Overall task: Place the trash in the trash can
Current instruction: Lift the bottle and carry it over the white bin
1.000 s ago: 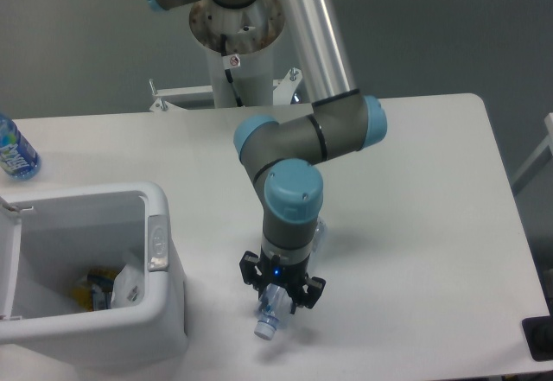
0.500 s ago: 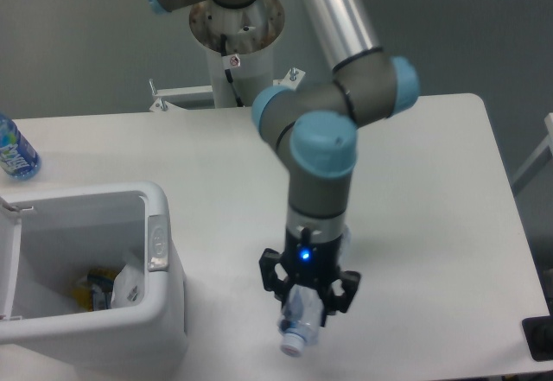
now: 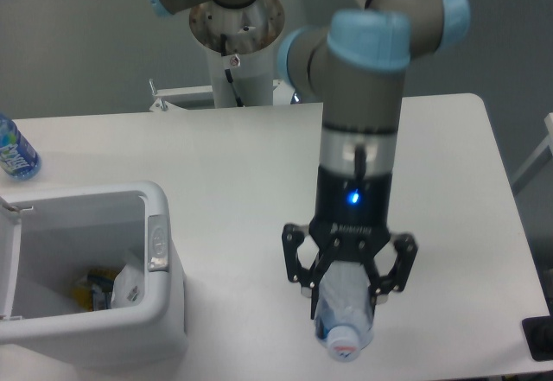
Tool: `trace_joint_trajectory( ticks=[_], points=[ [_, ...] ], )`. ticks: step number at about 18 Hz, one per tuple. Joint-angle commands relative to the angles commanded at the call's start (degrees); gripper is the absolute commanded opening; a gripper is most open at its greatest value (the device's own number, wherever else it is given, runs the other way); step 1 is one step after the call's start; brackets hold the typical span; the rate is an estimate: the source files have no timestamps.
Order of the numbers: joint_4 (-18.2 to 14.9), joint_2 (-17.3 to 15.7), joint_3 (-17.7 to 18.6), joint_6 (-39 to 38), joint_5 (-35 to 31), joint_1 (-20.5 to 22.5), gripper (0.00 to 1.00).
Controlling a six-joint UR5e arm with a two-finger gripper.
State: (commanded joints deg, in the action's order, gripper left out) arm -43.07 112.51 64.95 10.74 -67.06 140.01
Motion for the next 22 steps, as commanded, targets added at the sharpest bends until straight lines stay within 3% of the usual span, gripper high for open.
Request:
trace_joint_trajectory(
  ticks=[4, 10, 17, 19, 20, 21, 22],
  points=[
    [0.0, -1.15, 0.26, -6.07, -0.17, -4.21, 0.63],
    [0.0, -0.54, 0.61, -6.61, -0.09, -12.64, 0.63],
    [-0.09, -0.27, 4.91, -6.26, -0.09, -19.86, 0.65],
    [-0.09, -0.01, 5.8, -6.17, -0.09, -20.83, 0.7],
    [0.0, -0.01, 6.23, -6.0, -0.09, -21.09, 0.79],
    [0.0, 0.08, 6.5, -5.65, -0.17, -21.1, 0.98],
    [0.0, 0.08, 6.59, -5.38, -0.18, -21.1, 1.0]
  ],
)
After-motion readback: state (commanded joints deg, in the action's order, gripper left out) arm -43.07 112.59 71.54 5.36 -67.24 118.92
